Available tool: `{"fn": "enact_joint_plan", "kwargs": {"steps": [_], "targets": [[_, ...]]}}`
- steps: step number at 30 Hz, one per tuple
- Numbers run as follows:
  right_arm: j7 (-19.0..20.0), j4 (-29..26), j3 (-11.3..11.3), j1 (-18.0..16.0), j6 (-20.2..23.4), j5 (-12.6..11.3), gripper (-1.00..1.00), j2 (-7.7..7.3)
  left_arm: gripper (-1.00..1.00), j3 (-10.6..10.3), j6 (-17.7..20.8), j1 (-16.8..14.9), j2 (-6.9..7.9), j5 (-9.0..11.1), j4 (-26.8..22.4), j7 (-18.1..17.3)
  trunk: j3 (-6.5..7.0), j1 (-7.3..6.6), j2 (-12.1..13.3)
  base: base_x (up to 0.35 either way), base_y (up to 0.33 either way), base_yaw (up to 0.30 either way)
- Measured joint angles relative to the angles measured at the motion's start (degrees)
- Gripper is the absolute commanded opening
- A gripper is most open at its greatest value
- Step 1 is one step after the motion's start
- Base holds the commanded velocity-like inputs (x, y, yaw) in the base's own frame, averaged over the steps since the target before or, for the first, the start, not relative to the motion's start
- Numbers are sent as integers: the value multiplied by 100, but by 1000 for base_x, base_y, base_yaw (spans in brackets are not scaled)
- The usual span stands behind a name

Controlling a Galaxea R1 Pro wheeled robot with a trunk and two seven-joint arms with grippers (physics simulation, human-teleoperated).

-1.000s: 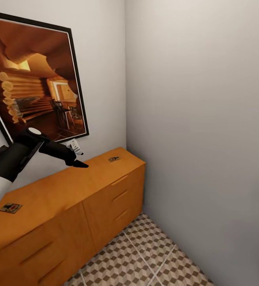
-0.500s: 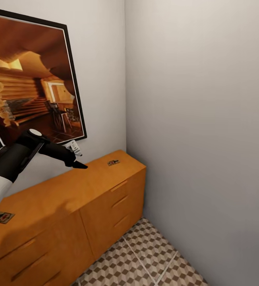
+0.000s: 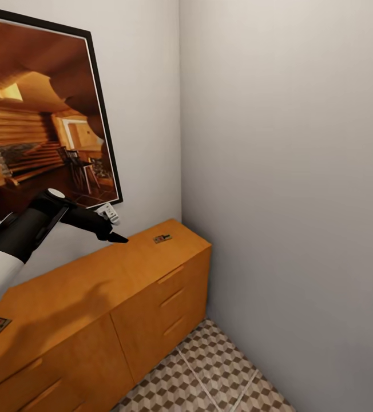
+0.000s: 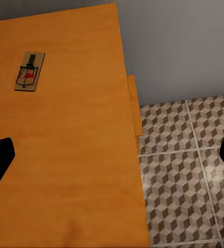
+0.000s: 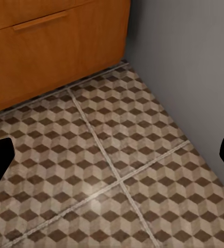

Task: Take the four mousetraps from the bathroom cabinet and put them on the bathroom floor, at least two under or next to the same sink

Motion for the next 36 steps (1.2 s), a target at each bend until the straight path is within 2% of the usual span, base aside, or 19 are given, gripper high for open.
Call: {"fn": "enact_joint_plan", "kwargs": {"steps": [24,36], "targets": [[-6,0,0,0,13,0,100,0,100,0,0,0,-4,-6,111,0,0,1,0,24,0,0],[-7,-1,0,0,14,0,100,0,100,0,0,0,-4,-6,109,0,0,-1,0,138,0,0]]}}
